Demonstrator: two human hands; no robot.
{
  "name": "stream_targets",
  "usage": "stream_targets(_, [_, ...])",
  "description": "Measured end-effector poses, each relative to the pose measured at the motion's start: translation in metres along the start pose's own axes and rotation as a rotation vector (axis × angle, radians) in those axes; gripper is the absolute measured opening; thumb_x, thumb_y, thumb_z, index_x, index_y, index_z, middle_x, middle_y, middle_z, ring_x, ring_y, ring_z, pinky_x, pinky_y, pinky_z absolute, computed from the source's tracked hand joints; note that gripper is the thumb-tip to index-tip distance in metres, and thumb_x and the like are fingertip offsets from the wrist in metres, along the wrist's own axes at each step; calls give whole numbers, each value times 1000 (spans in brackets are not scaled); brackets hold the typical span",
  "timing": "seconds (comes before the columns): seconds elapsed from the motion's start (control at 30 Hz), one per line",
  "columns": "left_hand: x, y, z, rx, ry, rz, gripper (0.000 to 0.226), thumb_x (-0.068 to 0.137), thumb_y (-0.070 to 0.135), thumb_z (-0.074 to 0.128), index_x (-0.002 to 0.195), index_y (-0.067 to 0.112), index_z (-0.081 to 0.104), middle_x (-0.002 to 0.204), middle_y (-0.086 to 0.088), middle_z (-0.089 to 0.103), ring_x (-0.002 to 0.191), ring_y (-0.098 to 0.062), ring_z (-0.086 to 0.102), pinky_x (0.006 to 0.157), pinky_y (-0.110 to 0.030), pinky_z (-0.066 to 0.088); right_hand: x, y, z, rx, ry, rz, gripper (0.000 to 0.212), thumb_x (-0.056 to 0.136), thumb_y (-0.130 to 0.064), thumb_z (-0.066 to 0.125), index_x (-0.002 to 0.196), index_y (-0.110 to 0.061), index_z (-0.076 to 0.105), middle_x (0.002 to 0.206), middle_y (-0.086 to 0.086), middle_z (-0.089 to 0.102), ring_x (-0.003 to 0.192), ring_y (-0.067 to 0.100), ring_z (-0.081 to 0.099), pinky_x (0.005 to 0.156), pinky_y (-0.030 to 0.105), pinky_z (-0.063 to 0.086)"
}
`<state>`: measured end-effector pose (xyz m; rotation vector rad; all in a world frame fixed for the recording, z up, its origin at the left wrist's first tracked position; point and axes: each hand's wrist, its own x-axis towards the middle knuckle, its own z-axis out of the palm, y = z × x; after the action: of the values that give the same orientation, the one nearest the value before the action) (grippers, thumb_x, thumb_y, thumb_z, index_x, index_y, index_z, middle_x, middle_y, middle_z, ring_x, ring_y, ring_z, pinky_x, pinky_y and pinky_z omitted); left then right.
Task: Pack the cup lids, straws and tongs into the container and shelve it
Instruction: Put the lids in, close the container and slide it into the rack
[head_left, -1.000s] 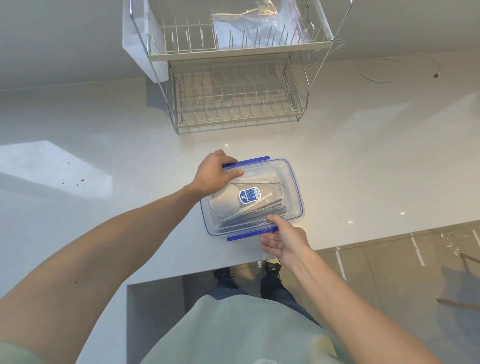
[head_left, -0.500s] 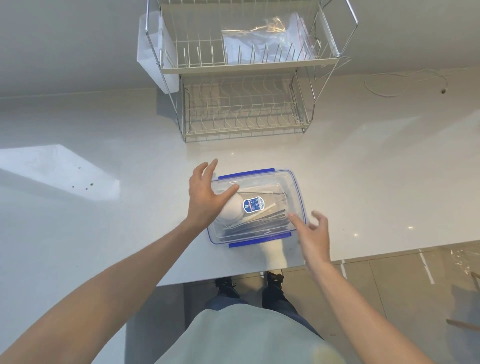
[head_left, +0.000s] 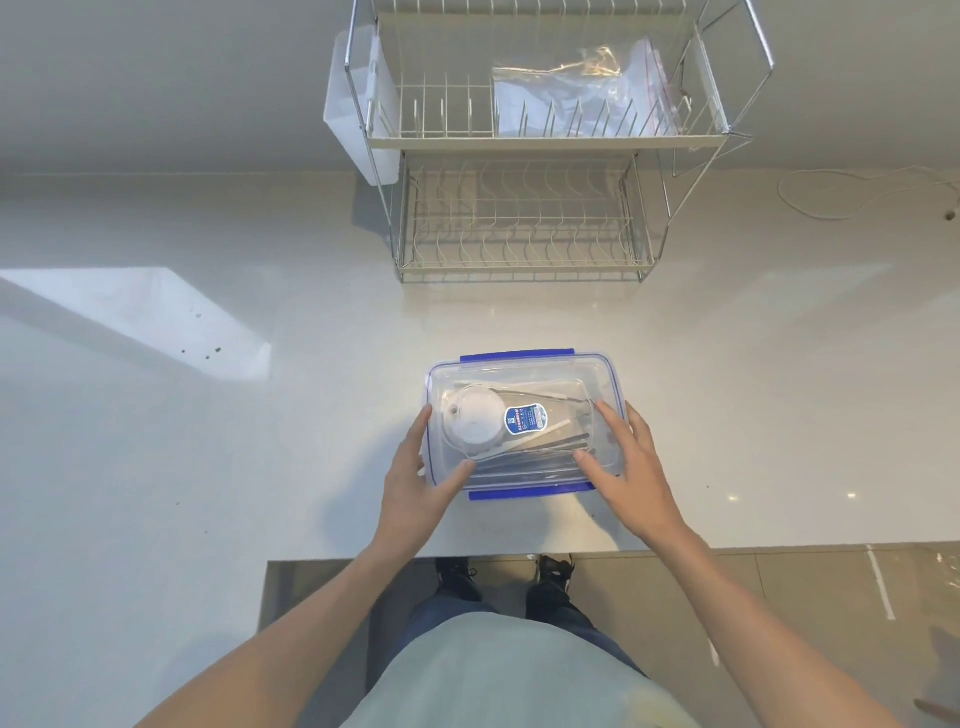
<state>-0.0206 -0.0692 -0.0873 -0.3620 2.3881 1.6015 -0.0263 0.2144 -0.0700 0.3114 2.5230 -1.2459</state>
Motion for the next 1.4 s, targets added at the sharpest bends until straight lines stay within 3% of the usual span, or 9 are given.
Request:
stream_targets(0.13, [-1,1,1,-33,10,-19,87,80,50,81,150,51,30,152,25,41,135,-13,49,106,-47,51,-1,-3,5,170,44,41,70,94,-33,72,155,-42,37,158,-4,34,145,8,32,115,29,29])
stream_targets(0.23, [-1,5,1,-41,12,-13,86,80,48,81,150,50,31,151,25,42,134,-14,49,106,-47,52,-2,-4,7,240,68,65,69,93,-29,74,153,-42,41,144,-9,44,131,6,43,109,27,36])
stream_targets(0.37, [9,16,-2,-34,23,-8,85,80,43,83,149,49,35,149,21,46,130,-20,53,104,-45,53,7,-5,2,291,75,69,67,92,-27,76,150,-39,45,142,-11,45,129,6,43,102,24,39])
stream_targets(0.5, [37,41,-5,-37,41,48,83,79,42,85,148,46,39,145,20,51,126,-15,55,100,-42,55,32,-13,-12,323,135,40,64,90,-30,78,146,-39,49,143,-10,49,129,7,46,111,34,43])
stream_targets(0.63, [75,74,-8,-67,50,105,84,78,38,86,149,42,40,147,16,50,127,-14,54,103,-44,53,66,-31,-34,337,172,-29,62,89,-36,77,144,-45,48,143,-11,49,129,7,48,110,41,47])
stream_targets(0.83, [139,118,-12,-89,59,143,84,79,39,85,150,40,39,145,9,51,128,-20,56,103,-47,54,132,-60,-64,326,235,-108,56,87,-36,79,136,-49,55,137,-7,54,129,14,54,114,47,44])
stream_targets(1.03, [196,132,-6,-83,50,84,85,80,36,84,152,34,39,148,4,50,133,-20,52,109,-50,48,187,-79,-76,293,235,-105,52,92,-30,75,141,-33,57,136,-11,56,131,12,50,117,42,39])
stream_targets(1.23, [248,140,-4,-34,61,69,87,78,45,82,152,35,39,150,8,51,137,-14,48,112,-47,44,238,-88,-83,273,232,-89,52,92,-34,74,140,-38,57,142,-8,55,132,6,47,116,33,36])
stream_targets(1.4, [285,151,-5,-14,78,48,83,73,56,80,147,38,45,140,11,58,129,-12,55,108,-45,48,277,-98,-87,289,222,-85,49,94,-35,72,140,-35,57,146,-6,55,137,9,47,115,30,35])
